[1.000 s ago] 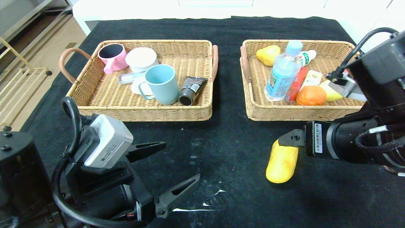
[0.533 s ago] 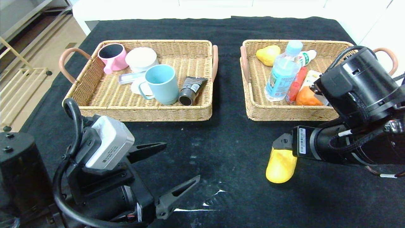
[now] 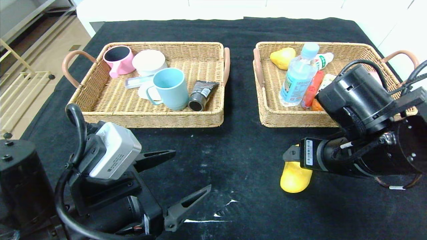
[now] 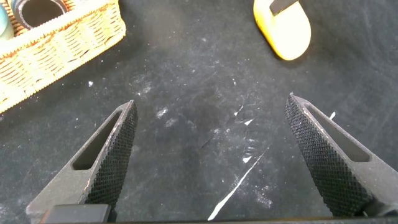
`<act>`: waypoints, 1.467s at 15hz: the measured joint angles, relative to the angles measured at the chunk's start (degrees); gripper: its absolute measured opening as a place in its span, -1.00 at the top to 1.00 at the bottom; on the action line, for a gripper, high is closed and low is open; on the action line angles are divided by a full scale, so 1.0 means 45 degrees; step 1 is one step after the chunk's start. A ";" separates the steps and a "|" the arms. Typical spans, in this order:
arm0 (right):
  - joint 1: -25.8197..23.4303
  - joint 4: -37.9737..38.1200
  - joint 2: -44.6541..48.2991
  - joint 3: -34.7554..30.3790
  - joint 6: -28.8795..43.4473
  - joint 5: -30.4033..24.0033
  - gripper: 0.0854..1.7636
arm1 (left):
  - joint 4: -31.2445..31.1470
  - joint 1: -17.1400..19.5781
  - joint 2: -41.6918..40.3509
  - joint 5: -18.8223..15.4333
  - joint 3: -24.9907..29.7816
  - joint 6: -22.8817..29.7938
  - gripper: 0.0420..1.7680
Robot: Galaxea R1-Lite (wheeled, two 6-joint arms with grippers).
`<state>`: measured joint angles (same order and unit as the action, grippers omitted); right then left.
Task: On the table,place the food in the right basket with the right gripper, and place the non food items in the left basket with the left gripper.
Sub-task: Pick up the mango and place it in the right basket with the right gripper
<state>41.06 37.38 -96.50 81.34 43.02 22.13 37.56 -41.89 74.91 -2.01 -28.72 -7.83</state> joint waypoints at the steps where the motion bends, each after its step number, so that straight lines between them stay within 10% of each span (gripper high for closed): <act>1: 0.0000 -0.0008 -0.0098 -0.0011 0.0062 0.0005 -0.94 | 0.0000 0.0000 -0.0005 0.0003 -0.0011 0.0000 -0.94; 14: 0.0192 -0.0087 -0.1238 -0.0068 0.0252 -0.0019 -0.94 | 0.0000 -0.0008 -0.0146 0.0000 -0.0011 -0.0043 -0.94; 18: 0.0222 -0.0087 -0.1268 -0.0068 0.0252 -0.0019 -0.27 | 0.0000 -0.0008 -0.0184 0.0000 0.0027 -0.0049 -0.94; 22: 0.0228 -0.0098 -0.1322 -0.0062 0.0247 -0.0019 -0.08 | 0.0000 -0.0008 -0.0276 0.0003 0.0033 -0.0049 -0.94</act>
<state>42.08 36.94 -102.45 81.06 44.13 22.04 37.56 -41.92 73.67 -2.00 -28.57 -8.05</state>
